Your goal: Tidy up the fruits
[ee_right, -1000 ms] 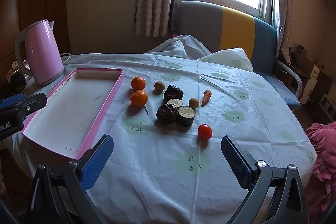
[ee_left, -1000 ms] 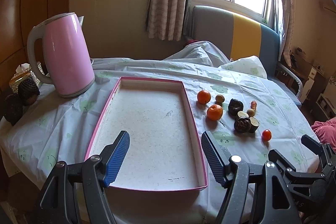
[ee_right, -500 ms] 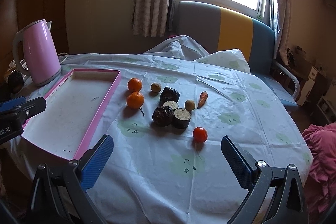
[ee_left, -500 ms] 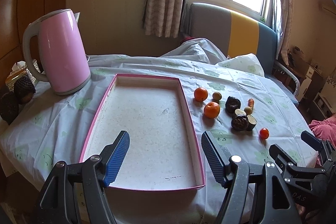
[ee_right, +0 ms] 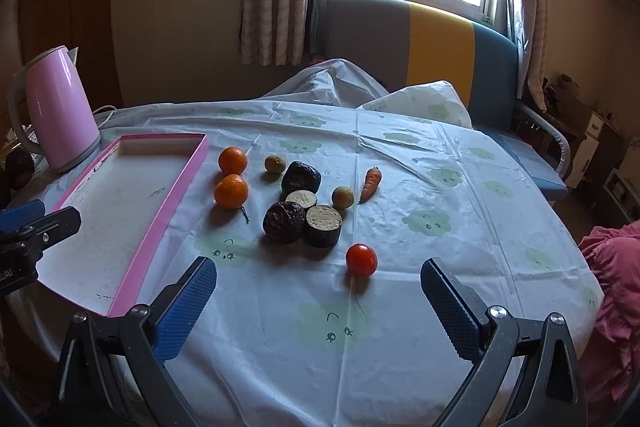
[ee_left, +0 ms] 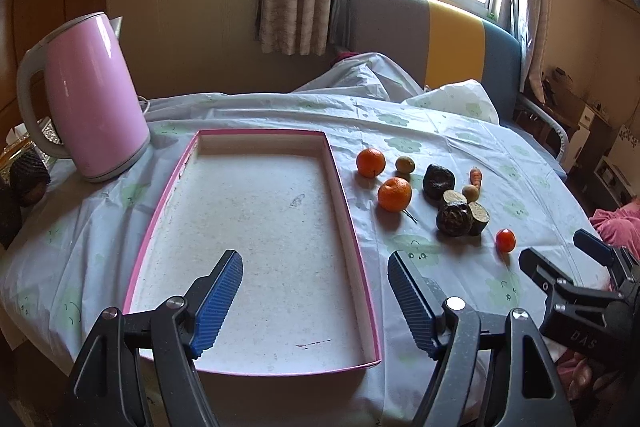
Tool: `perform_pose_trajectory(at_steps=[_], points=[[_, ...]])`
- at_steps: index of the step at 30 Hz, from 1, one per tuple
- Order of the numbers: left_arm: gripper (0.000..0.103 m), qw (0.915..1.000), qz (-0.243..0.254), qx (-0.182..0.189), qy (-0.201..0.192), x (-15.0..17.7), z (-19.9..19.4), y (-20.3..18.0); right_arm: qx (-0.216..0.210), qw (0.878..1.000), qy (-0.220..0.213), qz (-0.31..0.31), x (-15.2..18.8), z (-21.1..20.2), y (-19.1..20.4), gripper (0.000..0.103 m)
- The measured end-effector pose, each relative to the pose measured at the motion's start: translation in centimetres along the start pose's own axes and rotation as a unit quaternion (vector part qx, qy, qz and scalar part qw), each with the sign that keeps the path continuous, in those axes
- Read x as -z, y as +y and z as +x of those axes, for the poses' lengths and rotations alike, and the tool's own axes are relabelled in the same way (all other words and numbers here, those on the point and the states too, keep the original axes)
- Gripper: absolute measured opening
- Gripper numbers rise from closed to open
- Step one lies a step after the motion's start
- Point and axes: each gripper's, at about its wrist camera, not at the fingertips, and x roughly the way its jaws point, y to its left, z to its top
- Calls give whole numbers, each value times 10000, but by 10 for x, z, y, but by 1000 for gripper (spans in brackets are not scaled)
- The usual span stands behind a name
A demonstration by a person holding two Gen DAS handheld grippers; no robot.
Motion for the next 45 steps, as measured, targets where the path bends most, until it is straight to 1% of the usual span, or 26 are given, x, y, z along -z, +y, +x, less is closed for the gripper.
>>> perform_pose_trajectory(at_steps=[3,6,8,10,12,14,17,21,24,26,28,30,31,32,34,36,40,45], points=[[76,9999,53,39,98,0,6,-3,-36,10000,46,54,-2,9,-7,99],[76,9998,81,49,162,-1,11,-6,-144,9997,157,139,-2,20,-12,92],[76,9996,84,131,242,-1,15,-9,-194,9995,216,143,-1,26,-14,81],[76,9992,110,196,322,-2,20,-11,-239,9992,266,165,0,32,-17,75],[76,9986,81,312,424,-2,24,-13,-306,9987,322,242,2,38,-22,67],[76,9977,58,420,532,-3,28,-14,-407,9979,391,327,3,45,-27,57],[76,9961,7,611,633,-6,33,-16,-545,9970,404,386,3,54,-33,49],[73,9940,59,843,697,-11,37,-23,-716,9955,399,470,1,65,-43,49],[72,9924,210,946,757,-16,44,-36,-712,9958,453,357,0,75,-45,49],[71,9910,262,1006,844,-19,48,-43,-555,9969,482,267,0,80,-46,49],[68,9891,370,1086,921,-22,54,-55,-501,9970,531,258,2,85,-51,49],[67,9873,410,1139,1029,-25,62,-64,-448,9966,638,263,6,93,-56,48],[65,9856,413,1197,1119,-26,67,-70,-520,9960,678,260,8,96,-58,36],[64,9838,443,1262,1193,-28,73,-77,-540,9957,707,255,10,100,-59,28],[58,9816,586,1290,1277,-31,82,-90,-629,9958,601,290,12,101,-64,28],[53,9783,651,1394,1385,-33,92,-102,-755,9950,533,382,13,102,-68,27],[53,9749,644,1510,1508,-38,113,-120,-1123,9905,416,675,18,103,-79,28],[53,9726,507,1606,1606,-42,132,-132,-1278,9885,370,724,20,104,-81,28]])
